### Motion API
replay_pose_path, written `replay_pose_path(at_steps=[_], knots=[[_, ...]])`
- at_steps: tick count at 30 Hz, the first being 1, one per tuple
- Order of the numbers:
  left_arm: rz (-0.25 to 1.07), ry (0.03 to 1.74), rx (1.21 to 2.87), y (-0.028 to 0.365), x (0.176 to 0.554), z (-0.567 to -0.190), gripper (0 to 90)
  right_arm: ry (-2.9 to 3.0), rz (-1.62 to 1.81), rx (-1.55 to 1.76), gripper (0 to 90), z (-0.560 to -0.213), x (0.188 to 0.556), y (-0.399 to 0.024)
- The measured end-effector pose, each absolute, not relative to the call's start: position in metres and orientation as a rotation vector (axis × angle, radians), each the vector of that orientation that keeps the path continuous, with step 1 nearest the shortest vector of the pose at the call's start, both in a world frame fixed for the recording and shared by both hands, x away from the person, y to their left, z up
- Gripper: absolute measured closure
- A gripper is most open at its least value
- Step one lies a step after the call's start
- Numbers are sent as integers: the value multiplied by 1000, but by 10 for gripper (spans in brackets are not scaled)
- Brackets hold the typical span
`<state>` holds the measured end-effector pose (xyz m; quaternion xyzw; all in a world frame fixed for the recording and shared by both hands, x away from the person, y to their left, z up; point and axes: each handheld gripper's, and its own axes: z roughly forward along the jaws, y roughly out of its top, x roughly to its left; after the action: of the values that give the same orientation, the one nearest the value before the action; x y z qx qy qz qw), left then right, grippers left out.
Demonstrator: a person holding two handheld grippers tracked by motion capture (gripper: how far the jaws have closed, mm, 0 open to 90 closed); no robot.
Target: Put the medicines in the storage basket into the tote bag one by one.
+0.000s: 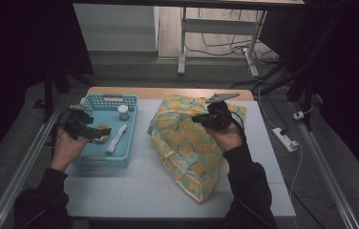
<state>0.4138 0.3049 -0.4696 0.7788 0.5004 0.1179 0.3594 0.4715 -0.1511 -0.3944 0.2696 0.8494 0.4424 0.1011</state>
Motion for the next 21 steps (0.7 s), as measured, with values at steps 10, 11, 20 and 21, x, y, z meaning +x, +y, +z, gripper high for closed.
replay_pose_path(at_steps=[10,11,20,21], knots=[[265,1302,2023,309,437,-483,0,2515,1304,799,900,-395,472,-151],[265,1312,2029,309,439,-485,0,2515,1305,799,900,-395,472,-151],[270,1403,2152,299,455,-500,0,2518,1304,793,900,-396,471,-150],[257,1423,2152,298,456,-502,0,2518,1305,792,900,-395,471,-150]])
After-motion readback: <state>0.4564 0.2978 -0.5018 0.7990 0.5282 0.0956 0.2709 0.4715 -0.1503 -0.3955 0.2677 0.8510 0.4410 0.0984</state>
